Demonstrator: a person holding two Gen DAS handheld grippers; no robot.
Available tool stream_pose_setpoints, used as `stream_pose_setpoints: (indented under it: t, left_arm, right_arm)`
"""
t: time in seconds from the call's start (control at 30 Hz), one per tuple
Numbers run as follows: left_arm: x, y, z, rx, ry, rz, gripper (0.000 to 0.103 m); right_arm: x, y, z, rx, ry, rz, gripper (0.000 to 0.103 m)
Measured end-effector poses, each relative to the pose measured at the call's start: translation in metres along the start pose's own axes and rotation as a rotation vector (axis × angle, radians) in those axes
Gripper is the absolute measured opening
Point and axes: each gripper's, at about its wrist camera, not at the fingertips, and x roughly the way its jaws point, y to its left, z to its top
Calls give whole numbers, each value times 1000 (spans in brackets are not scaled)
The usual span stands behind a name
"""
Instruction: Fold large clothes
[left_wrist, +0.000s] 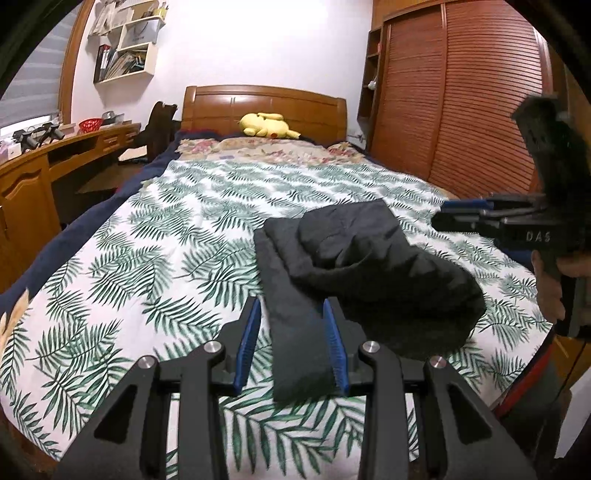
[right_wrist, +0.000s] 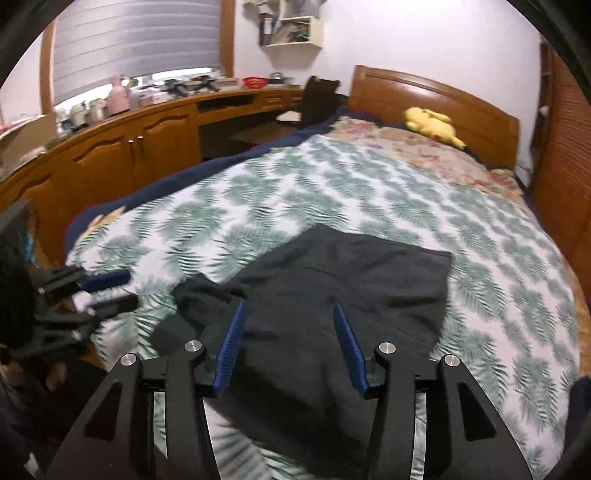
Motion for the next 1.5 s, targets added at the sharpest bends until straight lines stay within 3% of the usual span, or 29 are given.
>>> stream_pose_setpoints:
  t: [0.17, 0.33, 0.5, 1.47, 1.5]
  left_arm:
    - [0, -9, 7, 4, -26, -29, 33]
    - [0, -19, 10, 20, -37, -67, 34]
    - [3, -26, 9, 34, -33, -89, 34]
    - [59, -34, 6, -7, 120, -108, 33]
    - [59, -34, 7, -5, 124, -125, 30]
  right_arm:
    - [0, -30, -25, 36, 55, -79, 50]
    - [20, -47, -63, 117, 161, -41, 50]
    - [22, -44, -86, 168, 130, -26, 52]
    - [24, -35, -92, 141, 118, -33, 52]
    - [24, -35, -91, 141, 119, -34, 52]
